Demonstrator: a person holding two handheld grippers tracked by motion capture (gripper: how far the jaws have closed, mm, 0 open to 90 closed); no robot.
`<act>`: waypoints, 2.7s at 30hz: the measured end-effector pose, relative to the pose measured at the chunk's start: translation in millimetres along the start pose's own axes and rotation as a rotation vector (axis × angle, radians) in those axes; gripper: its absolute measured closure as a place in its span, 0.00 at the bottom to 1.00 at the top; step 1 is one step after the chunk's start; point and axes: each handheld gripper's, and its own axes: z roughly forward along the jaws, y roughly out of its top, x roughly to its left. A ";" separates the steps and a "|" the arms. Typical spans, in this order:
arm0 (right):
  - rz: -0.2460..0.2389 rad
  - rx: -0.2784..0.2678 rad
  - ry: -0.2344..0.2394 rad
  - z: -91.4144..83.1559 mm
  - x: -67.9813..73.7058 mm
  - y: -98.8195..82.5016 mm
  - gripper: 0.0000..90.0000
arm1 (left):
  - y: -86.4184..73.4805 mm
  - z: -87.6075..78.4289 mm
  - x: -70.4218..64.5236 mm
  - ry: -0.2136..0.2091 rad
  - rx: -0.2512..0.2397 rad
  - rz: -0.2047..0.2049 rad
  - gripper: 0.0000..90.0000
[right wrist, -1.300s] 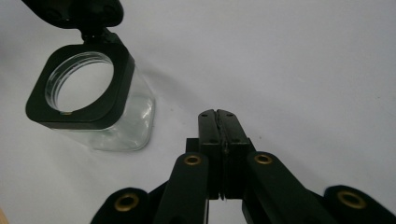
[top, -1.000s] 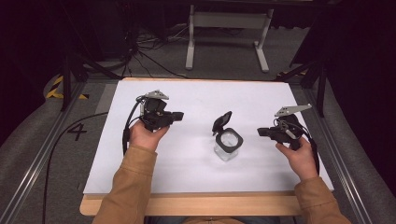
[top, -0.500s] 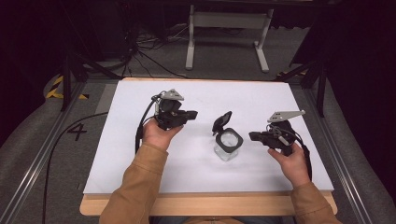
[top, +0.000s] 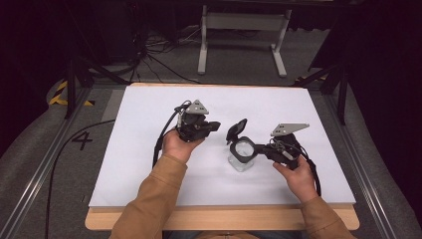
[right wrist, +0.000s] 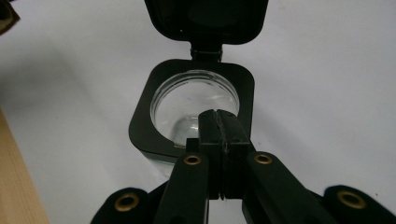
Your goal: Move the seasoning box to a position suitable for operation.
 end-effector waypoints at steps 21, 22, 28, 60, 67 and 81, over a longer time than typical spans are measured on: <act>0.028 -0.019 0.020 -2.1 -3.7 -4.6 1.00 | 6.2 10.6 -16.0 -0.049 -0.005 0.038 0.99; 0.031 -0.021 0.022 -2.1 -3.5 -4.7 1.00 | 6.7 10.4 -16.1 -0.046 -0.006 0.047 0.99; 0.022 -0.029 0.023 -2.3 -4.4 -6.2 1.00 | 7.9 11.6 -21.2 -0.066 -0.001 0.055 0.99; 0.096 -0.063 -0.051 -33.9 -29.8 -12.1 0.97 | 3.3 49.8 -48.2 -0.206 0.204 0.159 0.97; 0.097 -0.067 -0.045 -34.4 -29.1 -11.8 0.97 | 3.7 47.0 -46.4 -0.196 0.183 0.154 0.97; 0.107 -0.087 -0.049 -40.8 -35.0 -12.5 0.97 | 4.8 8.7 -24.3 -0.166 0.261 0.112 0.96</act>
